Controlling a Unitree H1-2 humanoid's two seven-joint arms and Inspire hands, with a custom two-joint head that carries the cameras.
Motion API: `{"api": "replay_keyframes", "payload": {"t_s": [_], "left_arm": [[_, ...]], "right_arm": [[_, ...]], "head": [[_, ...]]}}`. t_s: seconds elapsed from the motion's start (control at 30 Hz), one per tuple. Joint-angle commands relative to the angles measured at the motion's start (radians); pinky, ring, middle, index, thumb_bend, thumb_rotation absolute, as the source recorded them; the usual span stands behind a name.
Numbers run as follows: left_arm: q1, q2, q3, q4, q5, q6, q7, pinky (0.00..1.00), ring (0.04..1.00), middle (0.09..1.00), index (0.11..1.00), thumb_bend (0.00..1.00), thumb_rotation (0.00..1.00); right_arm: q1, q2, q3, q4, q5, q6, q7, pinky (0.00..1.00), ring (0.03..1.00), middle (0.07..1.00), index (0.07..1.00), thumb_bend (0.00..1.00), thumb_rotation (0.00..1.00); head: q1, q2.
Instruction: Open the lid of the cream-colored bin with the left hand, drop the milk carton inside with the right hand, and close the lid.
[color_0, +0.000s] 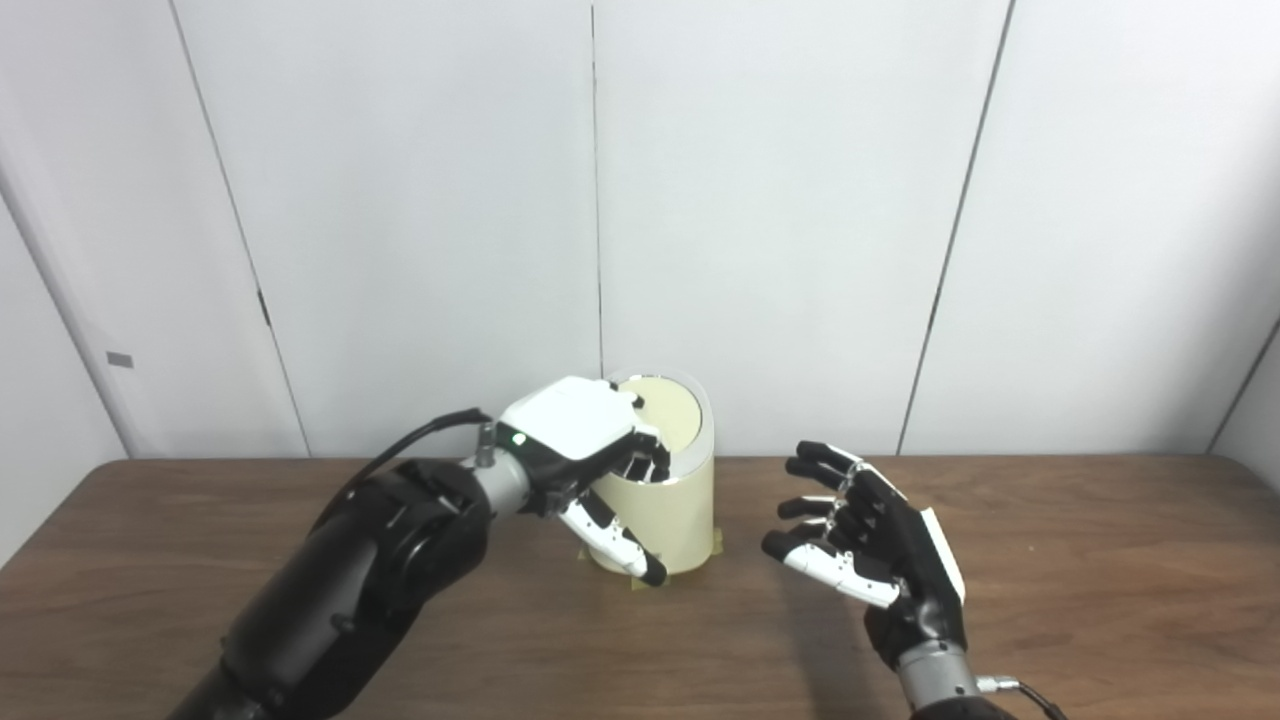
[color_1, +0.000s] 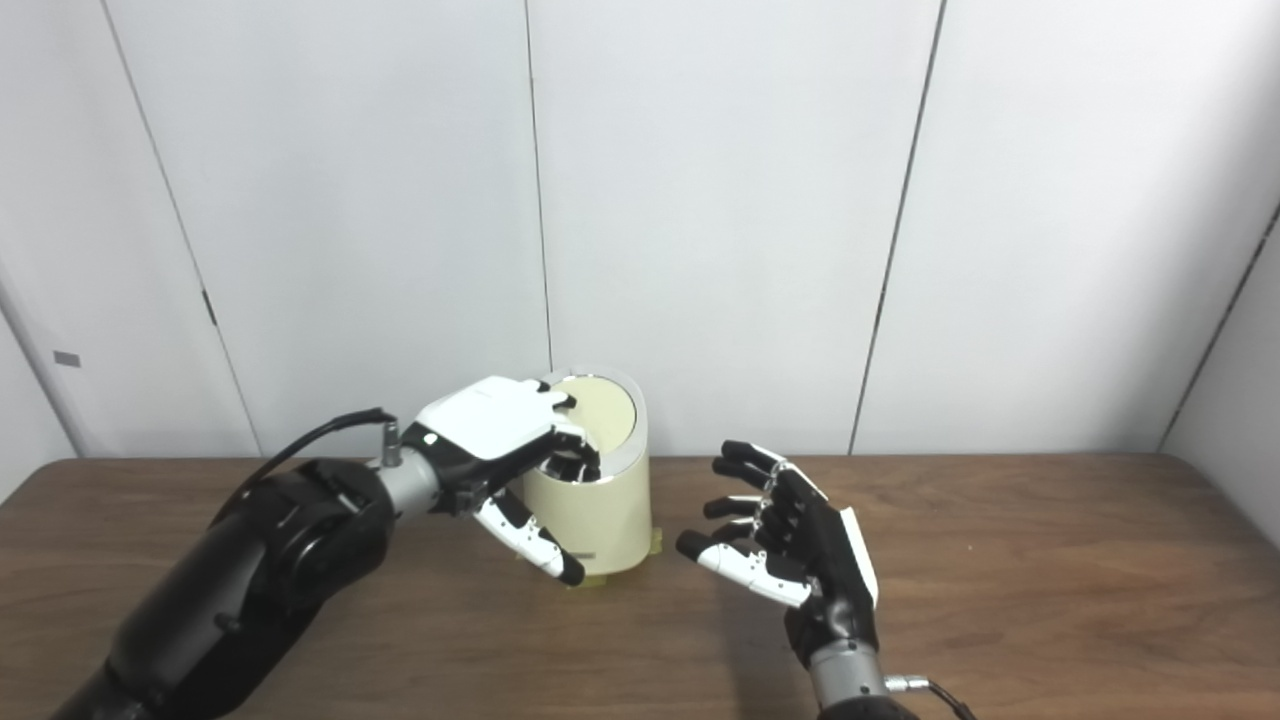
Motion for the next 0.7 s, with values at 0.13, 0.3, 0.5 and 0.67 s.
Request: {"api": "replay_keyframes", "payload": {"t_s": [0.13,0.3,0.5,0.67], "left_arm": [[0.091,-0.039,0.143,-0.016,-0.113,-0.056,0.214,1.00,0.999,0.876,0.876,0.90,0.53],[0.167,-0.092,0.252,-0.009,-0.221,-0.078,0.335,1.00,1.000,0.911,0.912,0.84,0.50],[0.263,-0.155,0.367,-0.012,-0.417,-0.069,0.385,0.86,0.939,0.907,0.894,0.78,0.48],[0.347,-0.207,0.442,-0.013,-0.618,-0.052,0.379,0.72,0.816,0.845,0.857,0.77,0.36]], "right_arm": [[-0.036,-0.012,0.002,-0.038,-0.017,-0.014,0.000,0.43,0.560,0.722,0.709,0.82,0.14],[-0.035,-0.011,-0.004,-0.035,-0.001,-0.015,0.005,0.43,0.561,0.719,0.706,0.83,0.12],[-0.033,-0.019,0.000,-0.037,-0.010,-0.012,0.006,0.43,0.562,0.718,0.711,0.83,0.14],[-0.034,-0.035,0.003,-0.029,-0.024,-0.032,0.012,0.46,0.551,0.710,0.710,0.83,0.13]], "head": [[0.002,0.000],[0.001,0.002],[-0.002,0.005],[-0.005,0.008]]}}
